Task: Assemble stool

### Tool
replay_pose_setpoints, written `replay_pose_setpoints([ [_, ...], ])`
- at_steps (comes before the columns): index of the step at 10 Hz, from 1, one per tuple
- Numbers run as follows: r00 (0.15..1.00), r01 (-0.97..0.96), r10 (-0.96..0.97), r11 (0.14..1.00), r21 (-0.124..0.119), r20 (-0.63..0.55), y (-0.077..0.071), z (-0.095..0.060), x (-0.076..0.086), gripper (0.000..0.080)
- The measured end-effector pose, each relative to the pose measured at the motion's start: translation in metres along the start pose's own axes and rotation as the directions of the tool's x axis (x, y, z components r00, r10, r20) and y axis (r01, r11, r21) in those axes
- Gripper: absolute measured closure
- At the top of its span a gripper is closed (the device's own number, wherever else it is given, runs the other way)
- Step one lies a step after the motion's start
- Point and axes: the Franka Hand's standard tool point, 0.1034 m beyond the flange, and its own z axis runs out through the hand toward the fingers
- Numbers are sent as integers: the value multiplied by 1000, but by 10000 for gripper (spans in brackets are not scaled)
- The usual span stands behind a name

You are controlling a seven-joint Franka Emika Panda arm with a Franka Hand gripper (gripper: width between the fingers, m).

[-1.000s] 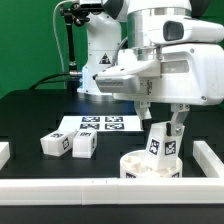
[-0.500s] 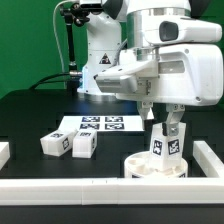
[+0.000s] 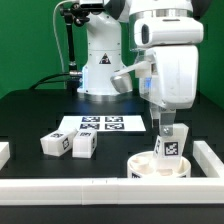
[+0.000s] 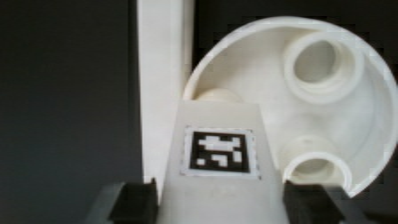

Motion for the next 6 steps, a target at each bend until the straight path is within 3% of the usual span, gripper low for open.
replay_pose_setpoints([
  [2,986,-165,165,986,10,-6,0,0,-1,459],
  [4,946,-324,324,945,39,4,0,1,-2,459],
  [6,889,-457,457,889,45,-7,1,1,-3,459],
])
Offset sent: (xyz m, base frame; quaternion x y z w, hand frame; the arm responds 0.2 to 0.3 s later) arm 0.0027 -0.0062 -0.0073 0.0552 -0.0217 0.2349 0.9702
